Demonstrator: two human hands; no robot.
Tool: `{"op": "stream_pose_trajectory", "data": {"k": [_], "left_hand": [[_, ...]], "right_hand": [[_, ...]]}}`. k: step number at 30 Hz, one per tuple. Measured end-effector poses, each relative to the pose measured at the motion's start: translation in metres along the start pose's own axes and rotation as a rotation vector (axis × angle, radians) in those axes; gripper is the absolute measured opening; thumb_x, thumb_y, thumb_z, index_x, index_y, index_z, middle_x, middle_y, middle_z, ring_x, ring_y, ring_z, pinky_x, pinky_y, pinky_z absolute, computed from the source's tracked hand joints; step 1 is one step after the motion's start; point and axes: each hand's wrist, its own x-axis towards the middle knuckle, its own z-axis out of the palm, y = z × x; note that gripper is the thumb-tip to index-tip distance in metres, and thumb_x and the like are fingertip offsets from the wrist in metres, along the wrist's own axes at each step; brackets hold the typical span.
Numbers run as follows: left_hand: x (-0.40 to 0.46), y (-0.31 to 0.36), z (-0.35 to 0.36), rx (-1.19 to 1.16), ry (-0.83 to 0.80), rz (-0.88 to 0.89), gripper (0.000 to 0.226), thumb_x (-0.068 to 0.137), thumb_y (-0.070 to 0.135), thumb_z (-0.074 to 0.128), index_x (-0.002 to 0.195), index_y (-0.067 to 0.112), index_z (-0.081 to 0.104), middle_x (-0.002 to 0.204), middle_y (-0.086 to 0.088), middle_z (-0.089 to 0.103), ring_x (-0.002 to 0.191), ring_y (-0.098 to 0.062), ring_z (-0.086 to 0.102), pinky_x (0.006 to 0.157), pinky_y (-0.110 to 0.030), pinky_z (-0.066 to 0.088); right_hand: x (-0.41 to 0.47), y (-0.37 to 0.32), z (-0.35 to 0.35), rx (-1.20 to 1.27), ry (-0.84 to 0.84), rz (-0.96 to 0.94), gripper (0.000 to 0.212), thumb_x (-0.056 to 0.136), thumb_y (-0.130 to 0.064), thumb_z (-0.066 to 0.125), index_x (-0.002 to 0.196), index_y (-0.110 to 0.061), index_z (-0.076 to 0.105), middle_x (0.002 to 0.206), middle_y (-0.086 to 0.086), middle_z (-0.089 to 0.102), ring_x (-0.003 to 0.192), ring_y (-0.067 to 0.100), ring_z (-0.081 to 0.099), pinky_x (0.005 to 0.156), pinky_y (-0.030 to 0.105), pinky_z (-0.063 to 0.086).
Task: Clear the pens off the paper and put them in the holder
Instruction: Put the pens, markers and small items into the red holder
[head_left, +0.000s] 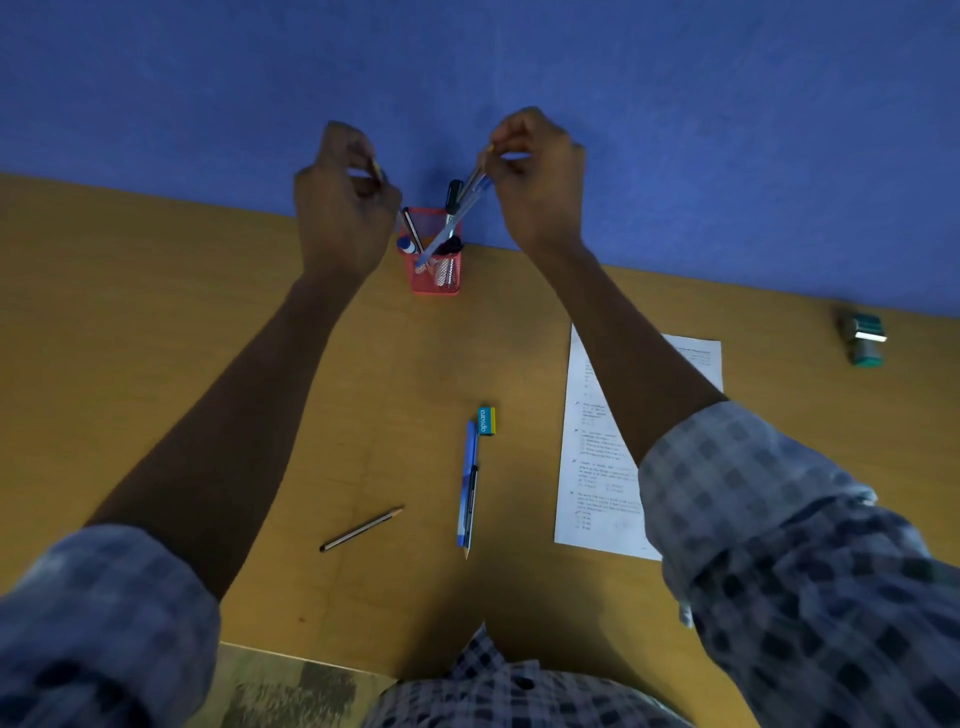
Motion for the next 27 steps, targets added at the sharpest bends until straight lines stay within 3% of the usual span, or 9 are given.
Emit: {"op": "stream_pose_trajectory", "data": {"k": [6, 11, 16, 20, 27], "left_hand": [[0.007, -0.017, 0.021, 0.119, -0.037, 0.002, 0.017, 0.078, 0.011, 0.062, 0.091, 0.016, 0.053, 0.080, -0.004, 0.063, 0.074, -0.016, 0.067, 0.063, -0.036, 0.057], [0.004, -0.025, 0.028, 0.167, -0.055, 0.019, 0.020, 0.078, 0.012, 0.056, 0.097, 0.003, 0.057, 0.084, -0.006, 0.066, 0.078, -0.017, 0.069, 0.066, -0.035, 0.057], [0.003, -0.031, 0.033, 0.195, -0.111, 0.012, 0.019, 0.076, 0.009, 0.055, 0.093, 0.003, 0.060, 0.084, -0.009, 0.069, 0.078, -0.019, 0.068, 0.066, -0.034, 0.055], [-0.001, -0.035, 0.038, 0.274, -0.146, -0.049, 0.018, 0.076, 0.012, 0.060, 0.093, 0.007, 0.062, 0.090, -0.004, 0.072, 0.086, -0.019, 0.069, 0.071, -0.029, 0.051], [-0.006, -0.042, 0.044, 0.412, -0.247, -0.056, 0.022, 0.078, 0.020, 0.055, 0.089, 0.011, 0.072, 0.091, -0.005, 0.076, 0.091, -0.026, 0.070, 0.096, -0.040, 0.046]], "right_hand": [[0.006, 0.013, 0.021, -0.075, -0.044, -0.089, 0.006, 0.087, 0.002, 0.061, 0.092, 0.003, 0.062, 0.083, 0.011, 0.068, 0.075, 0.022, 0.069, 0.072, 0.043, 0.057], [0.008, 0.023, 0.034, -0.158, -0.067, -0.197, 0.006, 0.091, -0.004, 0.057, 0.094, -0.001, 0.060, 0.085, 0.011, 0.069, 0.079, 0.022, 0.069, 0.068, 0.039, 0.058], [0.005, 0.035, 0.046, -0.230, -0.112, -0.268, 0.008, 0.091, -0.005, 0.056, 0.093, 0.001, 0.061, 0.084, 0.013, 0.068, 0.078, 0.028, 0.067, 0.068, 0.046, 0.056], [-0.002, 0.046, 0.056, -0.221, -0.208, -0.236, 0.006, 0.088, -0.005, 0.059, 0.092, 0.000, 0.061, 0.083, 0.010, 0.069, 0.076, 0.023, 0.068, 0.070, 0.043, 0.057], [-0.007, 0.061, 0.064, -0.234, -0.327, -0.043, 0.011, 0.081, -0.003, 0.064, 0.092, 0.000, 0.065, 0.086, 0.011, 0.071, 0.084, 0.026, 0.068, 0.076, 0.046, 0.054]]}}
